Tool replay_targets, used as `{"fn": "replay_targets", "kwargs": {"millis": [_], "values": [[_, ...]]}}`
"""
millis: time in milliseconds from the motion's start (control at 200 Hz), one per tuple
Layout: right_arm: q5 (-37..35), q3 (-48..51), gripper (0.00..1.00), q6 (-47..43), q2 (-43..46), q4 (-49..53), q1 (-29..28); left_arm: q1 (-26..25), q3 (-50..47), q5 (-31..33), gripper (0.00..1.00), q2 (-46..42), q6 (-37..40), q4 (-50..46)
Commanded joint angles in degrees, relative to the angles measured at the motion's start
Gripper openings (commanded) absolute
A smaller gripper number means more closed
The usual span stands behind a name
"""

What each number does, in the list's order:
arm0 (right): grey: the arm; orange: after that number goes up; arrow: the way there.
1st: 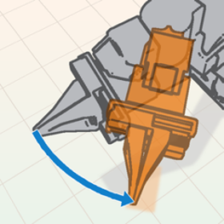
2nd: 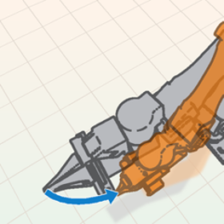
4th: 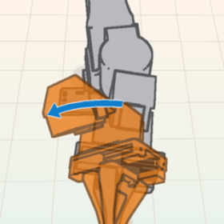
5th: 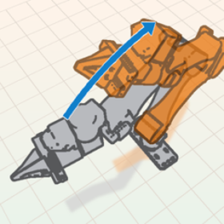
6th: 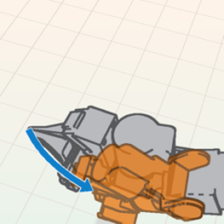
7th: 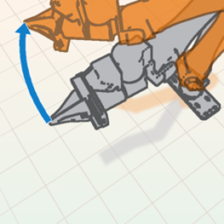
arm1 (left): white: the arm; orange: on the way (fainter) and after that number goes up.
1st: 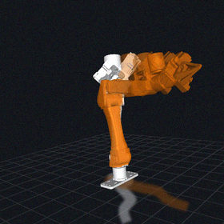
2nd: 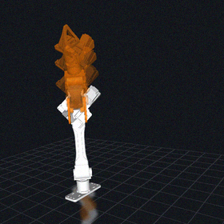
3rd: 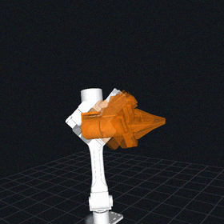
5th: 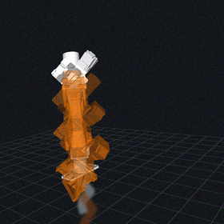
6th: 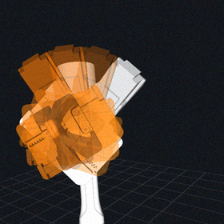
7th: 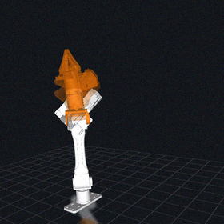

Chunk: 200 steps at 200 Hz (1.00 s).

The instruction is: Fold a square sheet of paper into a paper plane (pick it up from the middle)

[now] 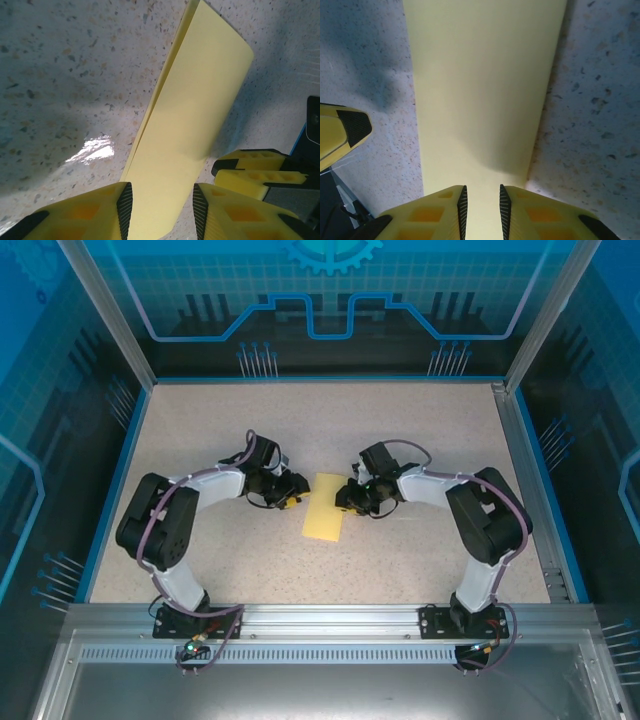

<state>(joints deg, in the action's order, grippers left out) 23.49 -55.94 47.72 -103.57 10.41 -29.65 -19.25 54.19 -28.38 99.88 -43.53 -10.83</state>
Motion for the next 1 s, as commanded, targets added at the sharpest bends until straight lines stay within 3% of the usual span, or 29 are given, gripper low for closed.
{"fn": "replay_targets", "kwargs": {"millis": [0,995], "values": [[1.3,-1.2,0.27,-1.34,-1.88,0.23,0.34,-0.66,2.01,-1.47,0.4,1.41,0.28,-1.08],[1.93,2.68,0.27,-1.6,-2.62,-2.04,1.9,-2.98,4.85,-1.25,0.43,5.55,2.3,-5.01]]}}
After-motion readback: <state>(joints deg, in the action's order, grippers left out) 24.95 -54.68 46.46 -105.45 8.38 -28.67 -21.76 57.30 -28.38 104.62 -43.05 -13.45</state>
